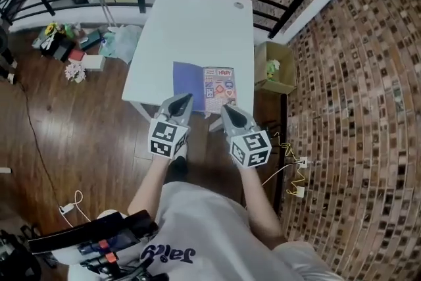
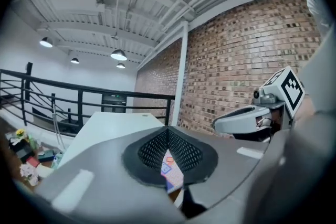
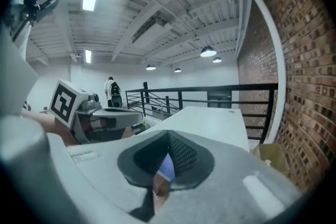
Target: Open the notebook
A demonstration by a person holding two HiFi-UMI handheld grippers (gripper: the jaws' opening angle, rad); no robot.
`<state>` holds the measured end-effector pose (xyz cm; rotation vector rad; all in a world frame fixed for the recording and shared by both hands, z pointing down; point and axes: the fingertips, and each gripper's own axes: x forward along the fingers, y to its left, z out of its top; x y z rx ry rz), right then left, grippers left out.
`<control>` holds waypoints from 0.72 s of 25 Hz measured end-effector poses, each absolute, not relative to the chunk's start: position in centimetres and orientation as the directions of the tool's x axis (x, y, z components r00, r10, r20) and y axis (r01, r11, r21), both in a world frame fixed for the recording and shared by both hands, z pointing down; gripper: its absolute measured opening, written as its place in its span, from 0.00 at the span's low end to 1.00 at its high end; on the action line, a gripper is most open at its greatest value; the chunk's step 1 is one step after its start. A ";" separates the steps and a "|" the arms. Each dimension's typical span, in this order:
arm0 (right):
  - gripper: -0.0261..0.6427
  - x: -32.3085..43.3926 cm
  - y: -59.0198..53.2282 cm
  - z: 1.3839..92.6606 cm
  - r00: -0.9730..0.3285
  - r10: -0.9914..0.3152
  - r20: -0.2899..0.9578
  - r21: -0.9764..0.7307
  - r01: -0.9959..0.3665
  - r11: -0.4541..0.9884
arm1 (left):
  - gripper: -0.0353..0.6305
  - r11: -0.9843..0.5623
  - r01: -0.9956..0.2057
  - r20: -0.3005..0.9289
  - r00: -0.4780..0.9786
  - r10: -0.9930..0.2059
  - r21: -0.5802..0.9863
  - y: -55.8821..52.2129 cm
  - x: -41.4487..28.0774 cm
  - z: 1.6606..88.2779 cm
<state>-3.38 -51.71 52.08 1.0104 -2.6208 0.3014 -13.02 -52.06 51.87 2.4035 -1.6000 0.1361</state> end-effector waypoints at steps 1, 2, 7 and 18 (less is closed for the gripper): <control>0.03 -2.3 -49.8 50.8 -0.706 -0.628 0.328 -0.092 -0.686 0.722 | 0.08 -0.382 -0.912 0.206 0.406 -0.890 0.147 -50.4 -11.3 51.0; 0.03 -1.2 -47.9 49.6 -0.715 -0.637 0.288 -0.128 -0.688 0.714 | 0.08 -0.390 -0.909 0.192 0.413 -0.890 0.146 -48.6 -9.7 50.1; 0.03 4.8 -37.0 43.2 -0.753 -0.649 0.105 -0.347 -0.640 0.686 | 0.08 -0.439 -0.890 0.113 0.453 -0.884 0.124 -38.2 0.1 44.3; 0.03 9.2 -25.4 36.0 -0.711 -0.702 0.042 -0.261 -0.686 0.679 | 0.08 -0.449 -0.893 0.061 0.450 -0.891 0.036 -24.7 2.3 37.2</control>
